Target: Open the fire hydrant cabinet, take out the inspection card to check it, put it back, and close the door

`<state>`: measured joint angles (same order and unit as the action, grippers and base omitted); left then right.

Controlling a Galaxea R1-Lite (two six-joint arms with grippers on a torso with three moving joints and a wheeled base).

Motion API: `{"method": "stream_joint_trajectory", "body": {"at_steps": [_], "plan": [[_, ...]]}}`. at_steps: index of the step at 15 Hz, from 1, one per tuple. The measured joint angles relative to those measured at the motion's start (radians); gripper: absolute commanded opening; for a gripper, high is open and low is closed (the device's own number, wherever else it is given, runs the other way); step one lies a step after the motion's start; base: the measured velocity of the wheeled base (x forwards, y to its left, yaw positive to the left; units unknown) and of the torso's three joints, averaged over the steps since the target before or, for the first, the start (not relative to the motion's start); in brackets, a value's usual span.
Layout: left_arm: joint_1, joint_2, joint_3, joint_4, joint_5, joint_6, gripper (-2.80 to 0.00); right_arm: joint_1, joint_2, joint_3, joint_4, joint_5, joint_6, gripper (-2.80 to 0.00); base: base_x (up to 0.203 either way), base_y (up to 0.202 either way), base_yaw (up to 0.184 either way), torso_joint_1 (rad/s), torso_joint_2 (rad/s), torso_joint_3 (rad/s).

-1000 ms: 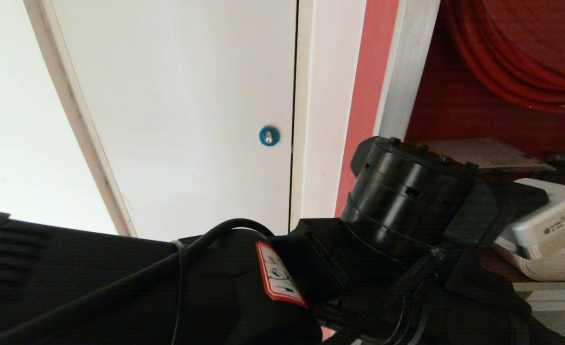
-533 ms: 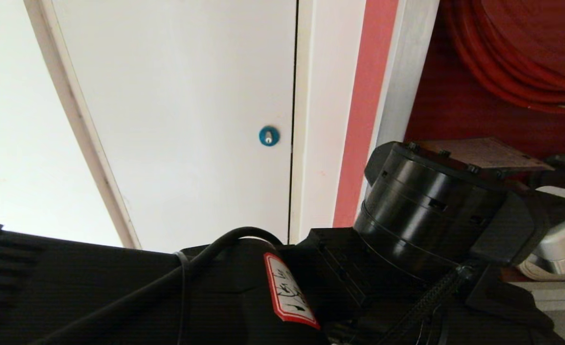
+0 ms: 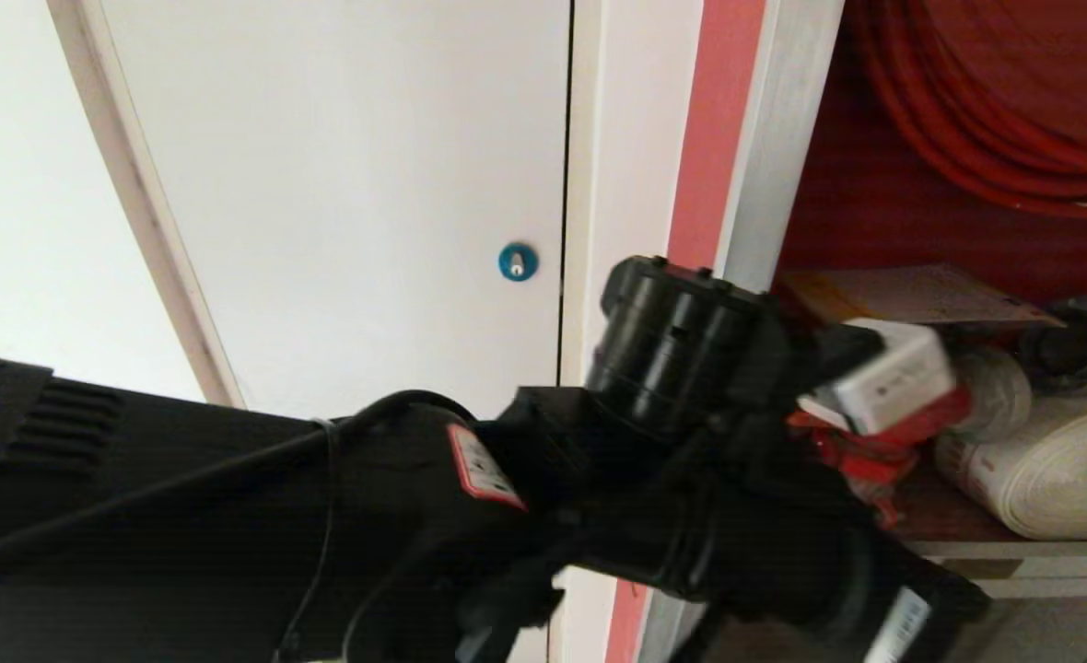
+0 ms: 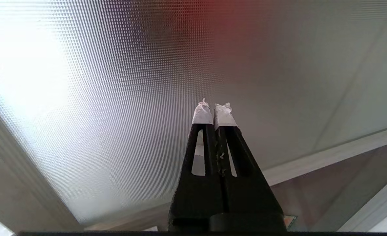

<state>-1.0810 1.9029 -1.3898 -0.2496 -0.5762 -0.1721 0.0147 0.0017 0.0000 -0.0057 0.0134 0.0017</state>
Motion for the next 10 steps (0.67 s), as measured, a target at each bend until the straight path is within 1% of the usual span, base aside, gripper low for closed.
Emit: {"method": "stream_joint_trajectory", "body": {"at_steps": [2,5,7,10], "plan": [[0.092,-0.027,0.062,0.0,0.001,0.007,-2.8,0.0,0.0,0.0,0.0,-0.001,0.0,-2.8,0.0,0.0,0.0,0.0,0.0,0.0],[0.229,-0.104,0.215,-0.001,0.001,0.066,-2.8,0.0,0.0,0.0,0.0,-0.001,0.0,-2.8,0.0,0.0,0.0,0.0,0.0,0.0],[0.338,-0.185,0.339,-0.001,0.002,0.105,-2.8,0.0,0.0,0.0,0.0,-0.001,0.0,-2.8,0.0,0.0,0.0,0.0,0.0,0.0],[0.515,-0.329,0.474,0.004,0.003,0.152,-2.8,0.001,0.0,0.0,0.0,-0.001,0.0,-2.8,0.0,0.0,0.0,0.0,0.0,0.0]]}}
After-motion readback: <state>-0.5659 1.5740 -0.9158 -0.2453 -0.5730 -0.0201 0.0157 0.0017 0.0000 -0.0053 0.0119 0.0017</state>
